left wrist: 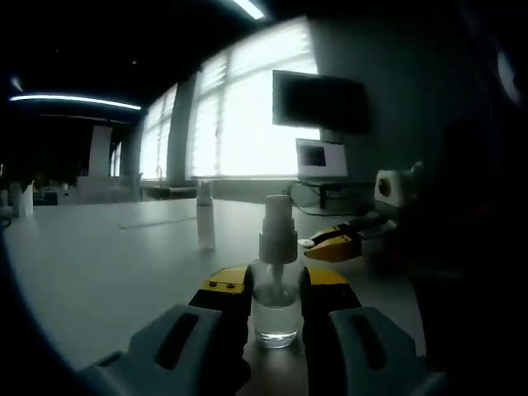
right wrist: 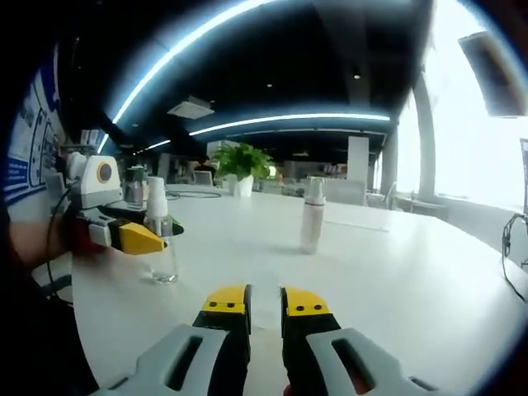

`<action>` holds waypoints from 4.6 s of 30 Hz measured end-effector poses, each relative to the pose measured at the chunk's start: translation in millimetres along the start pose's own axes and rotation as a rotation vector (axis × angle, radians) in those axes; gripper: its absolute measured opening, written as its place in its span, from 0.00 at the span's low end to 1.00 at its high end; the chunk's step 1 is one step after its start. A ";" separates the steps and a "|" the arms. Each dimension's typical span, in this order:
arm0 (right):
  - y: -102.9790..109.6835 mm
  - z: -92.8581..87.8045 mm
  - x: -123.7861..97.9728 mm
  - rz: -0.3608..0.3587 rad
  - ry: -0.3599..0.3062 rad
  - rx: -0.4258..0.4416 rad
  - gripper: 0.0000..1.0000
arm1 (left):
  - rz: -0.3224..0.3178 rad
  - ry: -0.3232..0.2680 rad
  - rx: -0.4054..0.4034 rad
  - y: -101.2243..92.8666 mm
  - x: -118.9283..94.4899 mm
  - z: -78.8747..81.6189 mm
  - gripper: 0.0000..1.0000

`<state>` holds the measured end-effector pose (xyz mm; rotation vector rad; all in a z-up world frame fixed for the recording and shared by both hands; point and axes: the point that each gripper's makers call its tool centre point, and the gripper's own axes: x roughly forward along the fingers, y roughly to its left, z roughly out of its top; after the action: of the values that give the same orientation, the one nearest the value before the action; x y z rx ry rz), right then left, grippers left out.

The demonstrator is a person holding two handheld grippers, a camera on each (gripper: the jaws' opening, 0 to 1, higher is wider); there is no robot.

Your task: Clamp pump bottle remove cover press pump head put on cover

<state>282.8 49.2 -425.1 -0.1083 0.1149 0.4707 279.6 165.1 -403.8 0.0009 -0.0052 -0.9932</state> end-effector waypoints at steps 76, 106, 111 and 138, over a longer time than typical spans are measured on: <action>80.4 127.2 -3.6 0.190 -0.182 0.083 0.09 | -0.008 -0.001 0.013 -2.7 -0.7 0.2 0.15; 107.5 117.4 10.6 0.247 -0.140 0.038 0.09 | -0.011 -0.002 0.015 -4.5 -0.8 0.2 0.15; 112.1 113.7 11.4 0.252 -0.130 0.026 0.09 | -0.012 -0.002 0.016 -4.7 -0.8 0.3 0.15; 111.4 93.7 18.2 0.246 -0.087 -0.002 0.09 | -0.012 -0.002 0.017 -5.3 -0.9 1.0 0.15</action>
<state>256.0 168.2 -343.7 -0.0758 0.0423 0.7202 274.6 163.0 -402.8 0.0157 -0.0155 -1.0050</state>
